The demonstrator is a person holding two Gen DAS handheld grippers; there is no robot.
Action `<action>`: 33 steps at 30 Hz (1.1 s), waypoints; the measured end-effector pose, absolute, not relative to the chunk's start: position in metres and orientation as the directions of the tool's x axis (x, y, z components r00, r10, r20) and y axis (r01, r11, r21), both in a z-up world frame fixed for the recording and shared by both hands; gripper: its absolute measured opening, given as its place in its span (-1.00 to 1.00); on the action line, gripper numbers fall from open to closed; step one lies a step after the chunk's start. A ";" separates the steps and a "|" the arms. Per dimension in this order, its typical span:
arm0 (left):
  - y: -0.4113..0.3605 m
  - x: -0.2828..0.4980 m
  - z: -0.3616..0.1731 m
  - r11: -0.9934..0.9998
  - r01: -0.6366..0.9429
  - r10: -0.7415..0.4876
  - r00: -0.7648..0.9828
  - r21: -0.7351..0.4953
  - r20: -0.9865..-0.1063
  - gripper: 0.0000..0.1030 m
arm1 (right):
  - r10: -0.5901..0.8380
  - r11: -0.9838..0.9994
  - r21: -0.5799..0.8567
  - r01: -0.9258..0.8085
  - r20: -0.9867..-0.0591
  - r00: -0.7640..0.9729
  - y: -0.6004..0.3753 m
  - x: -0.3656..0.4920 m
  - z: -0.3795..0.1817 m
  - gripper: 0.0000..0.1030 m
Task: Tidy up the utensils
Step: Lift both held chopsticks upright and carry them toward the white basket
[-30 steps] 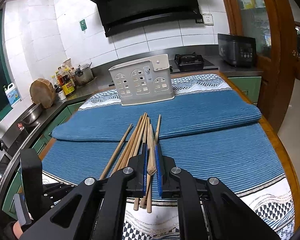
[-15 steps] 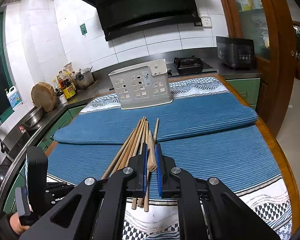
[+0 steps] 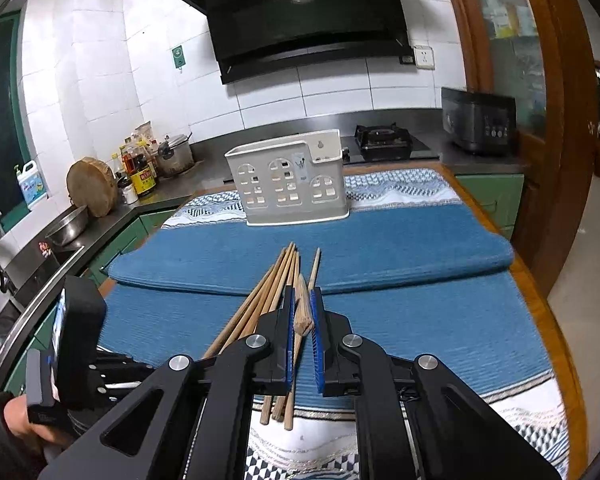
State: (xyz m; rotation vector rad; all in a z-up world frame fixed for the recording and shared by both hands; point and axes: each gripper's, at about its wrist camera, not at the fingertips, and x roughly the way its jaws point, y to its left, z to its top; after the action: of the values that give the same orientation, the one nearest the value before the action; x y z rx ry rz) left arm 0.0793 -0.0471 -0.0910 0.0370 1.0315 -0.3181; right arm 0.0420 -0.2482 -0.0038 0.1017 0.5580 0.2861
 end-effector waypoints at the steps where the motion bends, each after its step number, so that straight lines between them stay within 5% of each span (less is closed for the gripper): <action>1: -0.044 0.079 -0.089 0.955 0.269 -0.249 0.481 -0.130 -0.840 -0.90 | 0.297 0.955 0.169 -0.245 -0.505 0.811 -0.248 0.043 -0.001 -0.86; 15: -0.022 0.077 -0.024 0.951 0.213 -0.308 0.714 -0.225 -0.629 -0.91 | 0.374 0.927 0.167 -0.336 -0.468 0.801 -0.245 0.068 0.045 -0.87; 33: -0.007 0.103 0.028 0.945 0.247 -0.325 0.761 -0.213 -0.561 -0.91 | 0.421 0.903 0.122 -0.411 -0.432 0.798 -0.246 0.098 0.107 -0.87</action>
State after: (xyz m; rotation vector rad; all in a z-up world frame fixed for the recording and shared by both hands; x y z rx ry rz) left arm 0.1032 -0.0073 0.0282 -0.1289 0.6333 -0.3123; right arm 0.0981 -0.2460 0.1068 0.0228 0.4687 0.4465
